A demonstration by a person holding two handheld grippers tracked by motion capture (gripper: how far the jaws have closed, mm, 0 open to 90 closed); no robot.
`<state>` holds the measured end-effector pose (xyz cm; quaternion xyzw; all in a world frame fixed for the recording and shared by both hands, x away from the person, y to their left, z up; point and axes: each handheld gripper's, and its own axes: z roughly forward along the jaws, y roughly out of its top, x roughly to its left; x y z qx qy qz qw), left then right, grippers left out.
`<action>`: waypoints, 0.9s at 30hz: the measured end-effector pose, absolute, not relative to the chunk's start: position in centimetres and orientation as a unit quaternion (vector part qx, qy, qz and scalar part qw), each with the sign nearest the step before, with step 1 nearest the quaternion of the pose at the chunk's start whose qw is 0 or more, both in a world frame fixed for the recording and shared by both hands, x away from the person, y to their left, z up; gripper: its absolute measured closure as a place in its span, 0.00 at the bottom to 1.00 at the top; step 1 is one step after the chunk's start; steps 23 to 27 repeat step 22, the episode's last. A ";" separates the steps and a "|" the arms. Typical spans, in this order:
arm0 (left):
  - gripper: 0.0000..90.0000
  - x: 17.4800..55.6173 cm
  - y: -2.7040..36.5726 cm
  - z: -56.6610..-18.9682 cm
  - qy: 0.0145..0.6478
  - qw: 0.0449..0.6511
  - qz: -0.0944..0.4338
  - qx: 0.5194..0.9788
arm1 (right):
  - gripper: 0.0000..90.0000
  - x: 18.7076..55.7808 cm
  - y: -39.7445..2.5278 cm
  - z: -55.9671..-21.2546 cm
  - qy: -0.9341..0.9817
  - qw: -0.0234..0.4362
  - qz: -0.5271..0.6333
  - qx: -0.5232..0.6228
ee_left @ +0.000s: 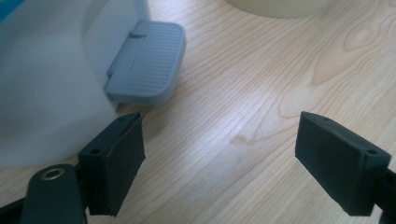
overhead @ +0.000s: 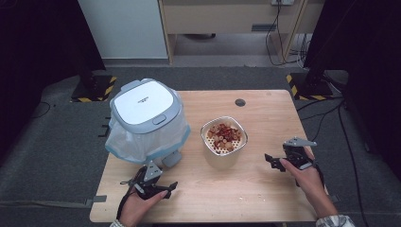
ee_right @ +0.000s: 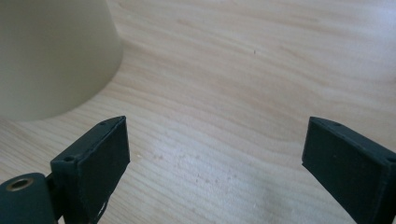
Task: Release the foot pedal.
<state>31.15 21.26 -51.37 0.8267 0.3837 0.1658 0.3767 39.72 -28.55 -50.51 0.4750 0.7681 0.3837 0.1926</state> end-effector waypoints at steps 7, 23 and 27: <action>0.16 31.4 22.7 -51.7 0.389 0.363 0.161 0.831 | 0.08 39.7 -28.7 -52.3 0.775 0.179 0.360 0.488; 0.17 31.7 24.1 -52.4 0.414 0.355 0.155 0.824 | 0.06 39.4 -27.5 -53.9 0.792 0.198 0.332 0.473; 0.17 31.7 24.1 -52.4 0.414 0.355 0.155 0.824 | 0.06 39.4 -27.5 -53.9 0.792 0.198 0.332 0.473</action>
